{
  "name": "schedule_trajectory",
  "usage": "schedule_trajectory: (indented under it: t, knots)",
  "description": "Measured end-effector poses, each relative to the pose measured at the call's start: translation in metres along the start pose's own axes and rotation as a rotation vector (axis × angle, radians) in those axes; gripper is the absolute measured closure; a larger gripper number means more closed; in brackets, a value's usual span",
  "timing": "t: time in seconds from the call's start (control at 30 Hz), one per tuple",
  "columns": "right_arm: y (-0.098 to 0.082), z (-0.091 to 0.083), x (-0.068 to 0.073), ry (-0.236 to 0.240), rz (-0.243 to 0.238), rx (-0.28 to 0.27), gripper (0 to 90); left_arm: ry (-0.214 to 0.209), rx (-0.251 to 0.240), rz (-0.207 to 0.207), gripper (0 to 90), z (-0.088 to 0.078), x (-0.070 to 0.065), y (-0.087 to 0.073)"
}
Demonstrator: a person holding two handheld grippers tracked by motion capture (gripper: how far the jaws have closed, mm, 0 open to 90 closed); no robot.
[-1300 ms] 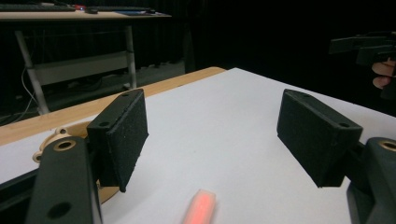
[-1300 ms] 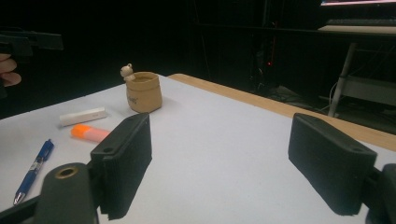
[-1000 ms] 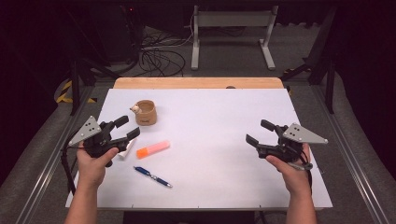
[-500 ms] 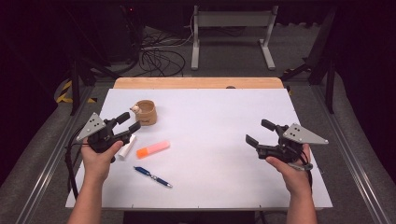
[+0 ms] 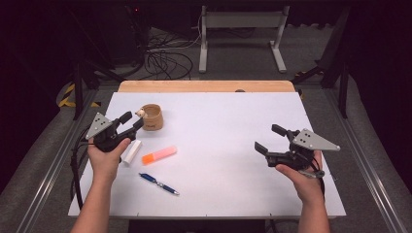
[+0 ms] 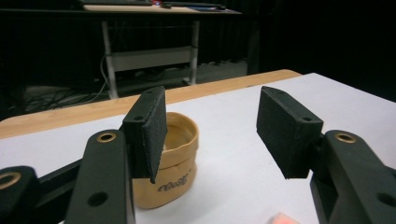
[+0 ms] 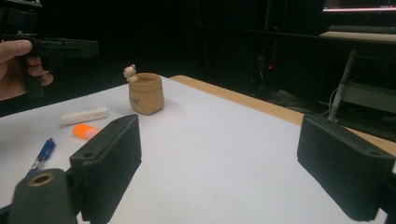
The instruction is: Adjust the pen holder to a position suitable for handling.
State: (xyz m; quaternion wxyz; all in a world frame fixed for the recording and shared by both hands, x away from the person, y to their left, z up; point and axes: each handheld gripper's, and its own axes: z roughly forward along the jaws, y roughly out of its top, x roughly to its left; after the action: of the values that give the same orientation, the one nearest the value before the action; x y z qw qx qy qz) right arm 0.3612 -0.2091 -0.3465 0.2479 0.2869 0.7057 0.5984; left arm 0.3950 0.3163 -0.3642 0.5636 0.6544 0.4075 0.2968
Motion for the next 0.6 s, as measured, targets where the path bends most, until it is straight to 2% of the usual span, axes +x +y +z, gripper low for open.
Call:
schedule_trajectory:
  t: [0.17, 0.43, 0.6]
  knots:
    - [0.000, 0.000, 0.000, -0.002, 0.000, 0.000, 14.6, 0.036, 0.007, -0.024, 43.4, 0.007, 0.004, -0.002]
    - [0.000, 0.000, 0.000, -0.002, -0.002, 0.000, 14.6, 0.073, 0.033, -0.035, 43.5, 0.016, 0.012, -0.005]
    - [-0.001, 0.000, -0.001, -0.008, -0.006, 0.005, 14.6, 0.101, 0.045, -0.061, 44.1, 0.022, 0.015, -0.006]
